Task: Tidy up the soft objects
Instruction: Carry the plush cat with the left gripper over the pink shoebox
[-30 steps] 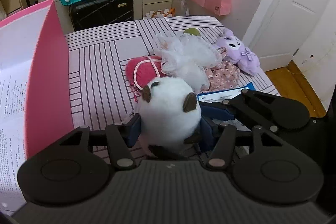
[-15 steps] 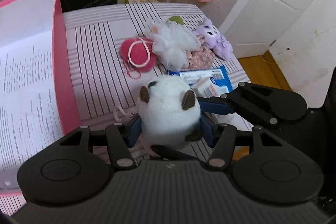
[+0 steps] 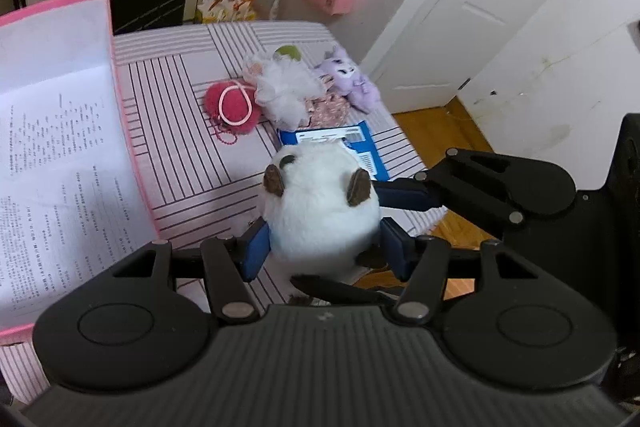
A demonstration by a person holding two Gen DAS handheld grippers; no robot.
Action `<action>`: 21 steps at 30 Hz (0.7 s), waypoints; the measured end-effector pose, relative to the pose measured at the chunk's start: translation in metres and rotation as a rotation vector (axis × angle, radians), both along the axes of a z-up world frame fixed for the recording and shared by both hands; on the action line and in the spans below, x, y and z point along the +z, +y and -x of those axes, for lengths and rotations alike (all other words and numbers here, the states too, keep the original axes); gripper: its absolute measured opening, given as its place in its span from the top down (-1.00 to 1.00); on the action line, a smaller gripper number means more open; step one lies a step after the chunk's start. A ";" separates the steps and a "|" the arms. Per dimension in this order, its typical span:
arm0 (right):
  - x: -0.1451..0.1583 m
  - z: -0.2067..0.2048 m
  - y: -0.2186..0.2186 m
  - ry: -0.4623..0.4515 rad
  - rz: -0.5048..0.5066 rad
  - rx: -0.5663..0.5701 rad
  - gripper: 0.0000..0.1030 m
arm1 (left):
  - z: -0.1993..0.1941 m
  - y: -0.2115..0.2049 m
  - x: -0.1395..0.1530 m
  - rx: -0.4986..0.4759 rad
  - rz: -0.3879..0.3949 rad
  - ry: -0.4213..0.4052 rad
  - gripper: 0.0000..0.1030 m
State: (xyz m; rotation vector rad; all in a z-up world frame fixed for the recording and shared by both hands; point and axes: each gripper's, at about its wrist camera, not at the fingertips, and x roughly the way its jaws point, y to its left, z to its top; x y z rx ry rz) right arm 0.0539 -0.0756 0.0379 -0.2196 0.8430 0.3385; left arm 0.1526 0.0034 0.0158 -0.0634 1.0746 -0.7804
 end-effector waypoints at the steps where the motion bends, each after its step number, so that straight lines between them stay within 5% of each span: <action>1: 0.004 0.002 0.005 -0.007 0.010 0.009 -0.30 | 0.003 0.004 0.004 -0.005 0.008 -0.009 -0.11; 21: 0.057 -0.042 0.085 -0.201 -0.027 0.226 -0.31 | -0.004 0.112 0.069 0.214 0.104 -0.182 -0.11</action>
